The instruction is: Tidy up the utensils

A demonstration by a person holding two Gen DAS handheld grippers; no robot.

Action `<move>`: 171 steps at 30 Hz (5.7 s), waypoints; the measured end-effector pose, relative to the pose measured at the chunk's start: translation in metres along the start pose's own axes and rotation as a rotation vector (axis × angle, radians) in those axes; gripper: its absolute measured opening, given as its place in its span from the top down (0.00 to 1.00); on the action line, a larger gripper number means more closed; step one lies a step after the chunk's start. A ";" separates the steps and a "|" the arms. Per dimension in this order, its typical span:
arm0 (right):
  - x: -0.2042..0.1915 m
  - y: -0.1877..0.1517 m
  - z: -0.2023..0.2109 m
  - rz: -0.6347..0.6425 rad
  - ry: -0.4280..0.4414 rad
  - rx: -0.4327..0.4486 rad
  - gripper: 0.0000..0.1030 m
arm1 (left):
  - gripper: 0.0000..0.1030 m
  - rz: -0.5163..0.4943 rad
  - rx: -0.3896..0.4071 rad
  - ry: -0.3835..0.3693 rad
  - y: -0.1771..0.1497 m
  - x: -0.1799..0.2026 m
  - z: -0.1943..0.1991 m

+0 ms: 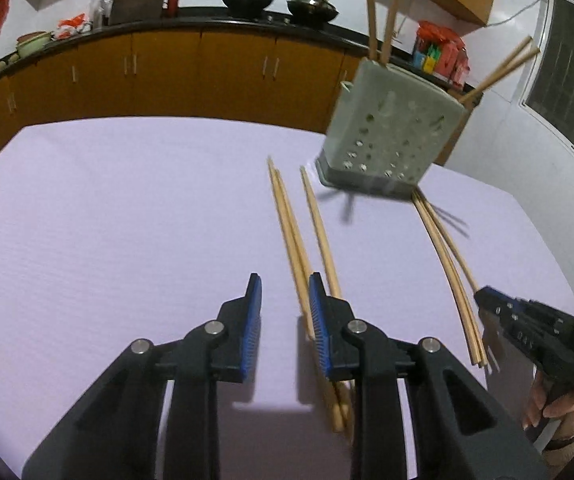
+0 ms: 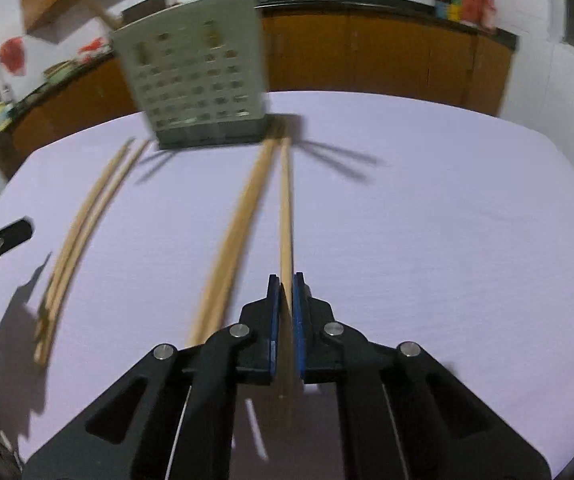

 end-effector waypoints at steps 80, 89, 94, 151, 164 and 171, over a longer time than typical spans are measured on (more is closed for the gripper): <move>0.021 -0.011 0.006 -0.014 -0.023 0.002 0.92 | 0.89 0.030 -0.064 0.128 -0.013 -0.021 -0.022; 0.021 -0.011 0.006 -0.014 -0.023 0.002 0.92 | 0.89 0.030 -0.064 0.128 -0.013 -0.021 -0.022; 0.021 -0.011 0.007 -0.014 -0.024 0.002 0.92 | 0.89 0.030 -0.064 0.128 -0.013 -0.021 -0.022; 0.023 0.003 0.035 -0.036 -0.006 0.102 0.93 | 0.92 -0.037 0.001 0.170 -0.008 -0.021 0.013; 0.020 0.074 0.132 -0.035 0.019 0.391 0.93 | 0.92 -0.050 0.301 0.133 0.083 -0.013 0.123; 0.012 0.103 0.168 -0.046 0.066 0.480 0.93 | 0.92 -0.083 0.359 0.075 0.112 0.004 0.153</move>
Point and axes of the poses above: each gripper's, at about its wrist camera, not at the fingertips, and z roughly against the way its jaws point, x to its right, y to its top, the point moved 10 cm from there along -z, roughly the way its jaws point, and after that the axes turned 9 degrees about -x, right-handed, at the moved point
